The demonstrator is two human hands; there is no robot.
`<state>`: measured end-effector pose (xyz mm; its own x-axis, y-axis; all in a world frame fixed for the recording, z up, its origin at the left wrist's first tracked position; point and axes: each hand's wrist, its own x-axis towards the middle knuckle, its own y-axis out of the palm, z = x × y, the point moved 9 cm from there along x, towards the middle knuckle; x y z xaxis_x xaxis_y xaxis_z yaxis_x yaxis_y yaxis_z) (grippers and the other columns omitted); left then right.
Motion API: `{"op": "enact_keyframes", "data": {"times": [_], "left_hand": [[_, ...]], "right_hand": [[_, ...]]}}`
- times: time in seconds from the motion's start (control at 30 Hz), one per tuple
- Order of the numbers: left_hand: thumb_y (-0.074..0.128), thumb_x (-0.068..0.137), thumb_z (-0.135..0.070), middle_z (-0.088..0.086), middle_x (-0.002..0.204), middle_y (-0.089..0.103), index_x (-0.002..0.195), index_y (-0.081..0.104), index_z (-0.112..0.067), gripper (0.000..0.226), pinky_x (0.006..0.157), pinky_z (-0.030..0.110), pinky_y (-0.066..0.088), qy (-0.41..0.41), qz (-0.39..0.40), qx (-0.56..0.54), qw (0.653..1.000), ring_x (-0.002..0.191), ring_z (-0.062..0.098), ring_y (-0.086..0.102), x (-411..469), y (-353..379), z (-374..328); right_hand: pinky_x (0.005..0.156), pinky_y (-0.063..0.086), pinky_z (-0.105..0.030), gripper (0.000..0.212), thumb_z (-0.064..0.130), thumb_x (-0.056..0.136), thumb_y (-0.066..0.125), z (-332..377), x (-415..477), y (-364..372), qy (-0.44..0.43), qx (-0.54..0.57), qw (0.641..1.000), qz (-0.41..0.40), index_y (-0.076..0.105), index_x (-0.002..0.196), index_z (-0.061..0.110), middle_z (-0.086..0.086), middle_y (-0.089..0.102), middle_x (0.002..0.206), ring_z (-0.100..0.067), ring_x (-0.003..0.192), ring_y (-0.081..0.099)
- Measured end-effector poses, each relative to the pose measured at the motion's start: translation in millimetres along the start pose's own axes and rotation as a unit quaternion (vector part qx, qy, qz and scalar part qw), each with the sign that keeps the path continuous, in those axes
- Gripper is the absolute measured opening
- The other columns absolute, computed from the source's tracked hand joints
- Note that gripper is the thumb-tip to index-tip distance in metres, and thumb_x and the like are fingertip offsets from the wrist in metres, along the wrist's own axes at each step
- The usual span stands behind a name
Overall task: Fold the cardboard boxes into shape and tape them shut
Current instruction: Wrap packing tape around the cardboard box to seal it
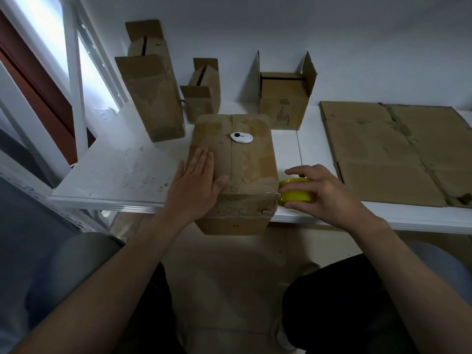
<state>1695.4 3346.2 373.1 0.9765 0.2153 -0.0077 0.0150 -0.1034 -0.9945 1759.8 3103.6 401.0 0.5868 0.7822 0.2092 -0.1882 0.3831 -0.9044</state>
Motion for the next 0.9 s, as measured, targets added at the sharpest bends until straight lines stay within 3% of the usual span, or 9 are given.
{"op": "enact_keyframes", "data": {"times": [0.07,0.13,0.2,0.3,0.37,0.43,0.57,0.77,0.9], "left_hand": [[0.004,0.097,-0.063,0.006,0.17,-0.01,0.161,-0.003,-0.011,0.082,0.126,0.044,-0.004,-0.01,0.007,0.0,1.0,0.155,0.017,-0.013,1,0,5],[0.012,0.103,-0.058,0.006,0.169,-0.011,0.161,-0.003,-0.011,0.077,0.126,0.045,-0.003,-0.01,0.01,-0.006,1.0,0.155,0.018,-0.014,2,2,2],[0.013,0.104,-0.056,0.007,0.169,-0.011,0.161,-0.003,-0.011,0.074,0.126,0.046,-0.002,-0.012,0.008,-0.007,1.0,0.155,0.019,-0.014,4,3,-2],[0.012,0.104,-0.054,0.008,0.169,-0.011,0.161,-0.004,-0.011,0.073,0.126,0.046,-0.001,-0.015,0.007,-0.003,1.0,0.155,0.019,-0.013,4,0,-2],[0.014,0.104,-0.051,0.008,0.169,-0.013,0.16,-0.006,-0.012,0.072,0.126,0.046,-0.003,-0.008,0.013,0.007,1.0,0.155,0.02,-0.015,2,1,-2],[0.014,0.101,-0.047,0.007,0.169,-0.013,0.16,-0.007,-0.012,0.072,0.126,0.045,-0.003,-0.01,0.018,0.002,1.0,0.155,0.02,-0.016,3,2,0],[0.019,0.105,-0.048,0.005,0.17,-0.007,0.161,-0.001,-0.012,0.07,0.127,0.046,0.001,-0.012,-0.009,-0.042,0.999,0.155,0.019,-0.012,7,1,8],[0.03,0.105,-0.05,-0.002,0.17,0.0,0.162,0.01,-0.015,0.069,0.126,0.044,0.007,0.007,-0.068,-0.202,0.977,0.155,0.011,-0.01,7,2,21],[0.016,0.096,-0.068,-0.002,0.17,-0.004,0.162,0.006,-0.016,0.085,0.126,0.05,0.006,0.025,-0.072,-0.16,0.984,0.154,0.011,-0.013,4,4,25]], "right_hand": [[0.092,0.05,-0.044,0.031,0.054,0.093,0.059,12,3,-3,0.017,-0.019,1.0,-0.003,0.074,0.11,0.034,0.007,0.051,0.146,-0.018,0.119,0.048],[0.095,0.05,-0.041,0.046,0.059,0.1,0.038,34,13,-6,0.022,-0.046,0.998,-0.027,0.074,0.109,0.032,0.009,0.051,0.147,-0.017,0.122,0.047],[0.106,0.044,-0.042,0.052,0.053,0.104,0.029,59,29,-3,0.022,-0.043,0.998,-0.042,0.068,0.126,0.028,0.005,0.052,0.149,-0.02,0.129,0.047],[0.122,0.024,-0.041,0.055,0.046,0.109,0.026,88,66,25,0.053,0.022,0.998,-0.011,0.044,0.151,0.016,-0.003,0.04,0.159,-0.021,0.148,0.03],[0.126,0.012,-0.04,0.061,0.048,0.109,0.022,97,88,49,0.097,0.064,0.993,0.016,0.028,0.158,0.013,-0.004,0.023,0.167,-0.019,0.155,0.013],[0.127,0.005,-0.04,0.066,0.052,0.108,0.015,96,101,67,0.13,0.029,0.991,0.024,0.016,0.161,0.013,-0.004,0.01,0.17,-0.018,0.157,0.001],[0.127,0.002,-0.043,0.074,0.057,0.104,0.003,92,100,80,0.11,-0.101,0.988,0.036,0.009,0.162,0.011,-0.008,0.002,0.17,-0.021,0.157,-0.004],[0.127,0.001,-0.042,0.08,0.063,0.101,-0.002,53,71,62,0.119,-0.163,0.978,0.057,0.008,0.162,0.012,-0.006,-0.002,0.17,-0.02,0.156,-0.006],[0.127,0.003,-0.044,0.087,0.068,0.096,-0.004,56,67,62,0.1,-0.187,0.974,0.075,0.006,0.162,0.012,-0.007,-0.002,0.17,-0.023,0.156,-0.005]]}}
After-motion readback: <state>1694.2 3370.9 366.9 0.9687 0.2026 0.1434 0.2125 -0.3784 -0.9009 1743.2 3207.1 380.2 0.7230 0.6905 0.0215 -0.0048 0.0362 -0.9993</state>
